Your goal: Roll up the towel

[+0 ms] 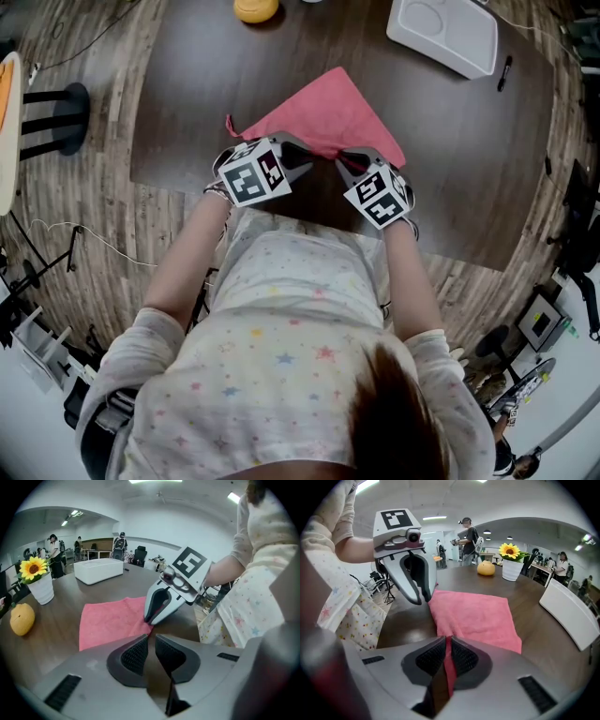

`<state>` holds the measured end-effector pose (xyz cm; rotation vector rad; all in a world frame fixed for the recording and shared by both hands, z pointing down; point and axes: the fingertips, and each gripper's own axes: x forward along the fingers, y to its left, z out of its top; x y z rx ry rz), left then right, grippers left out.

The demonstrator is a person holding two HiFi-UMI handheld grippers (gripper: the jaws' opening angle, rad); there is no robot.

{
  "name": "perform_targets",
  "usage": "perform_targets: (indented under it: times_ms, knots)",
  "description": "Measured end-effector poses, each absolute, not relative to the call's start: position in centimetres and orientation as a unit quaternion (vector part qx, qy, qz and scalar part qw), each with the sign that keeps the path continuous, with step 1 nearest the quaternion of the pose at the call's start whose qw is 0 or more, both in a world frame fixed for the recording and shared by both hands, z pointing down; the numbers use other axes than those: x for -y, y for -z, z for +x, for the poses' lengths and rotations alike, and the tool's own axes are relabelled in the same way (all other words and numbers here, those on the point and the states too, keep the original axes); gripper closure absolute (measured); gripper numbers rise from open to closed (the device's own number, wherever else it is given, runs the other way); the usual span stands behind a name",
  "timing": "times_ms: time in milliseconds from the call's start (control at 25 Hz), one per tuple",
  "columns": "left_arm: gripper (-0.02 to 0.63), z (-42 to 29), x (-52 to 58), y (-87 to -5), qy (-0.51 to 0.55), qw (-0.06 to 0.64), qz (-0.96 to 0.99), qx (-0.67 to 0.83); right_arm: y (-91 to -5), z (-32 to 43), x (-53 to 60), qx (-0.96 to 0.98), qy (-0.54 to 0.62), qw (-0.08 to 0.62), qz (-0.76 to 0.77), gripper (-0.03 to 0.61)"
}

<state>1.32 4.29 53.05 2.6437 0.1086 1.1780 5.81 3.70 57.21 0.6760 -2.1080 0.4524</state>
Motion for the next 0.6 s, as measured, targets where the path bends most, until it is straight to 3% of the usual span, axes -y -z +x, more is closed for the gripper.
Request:
perform_targets:
  times_ms: [160,400,600]
  knots:
    - [0.575,1.8,-5.1,-54.9,-0.422,0.097,0.901,-0.037,-57.1,5.6,-3.6,0.844,-0.186,0.424,0.271,0.534]
    - [0.494,2.2,-2.5,-56.1,-0.409,0.057,0.911,0.019,-57.3,5.5,-3.7,0.849,-0.175,0.424,0.26,0.522]
    - [0.488,0.7,-3.6,-58.4,-0.458,0.043,0.888,-0.016,-57.1,6.0,-4.2,0.853,-0.154,0.429,0.253,0.48]
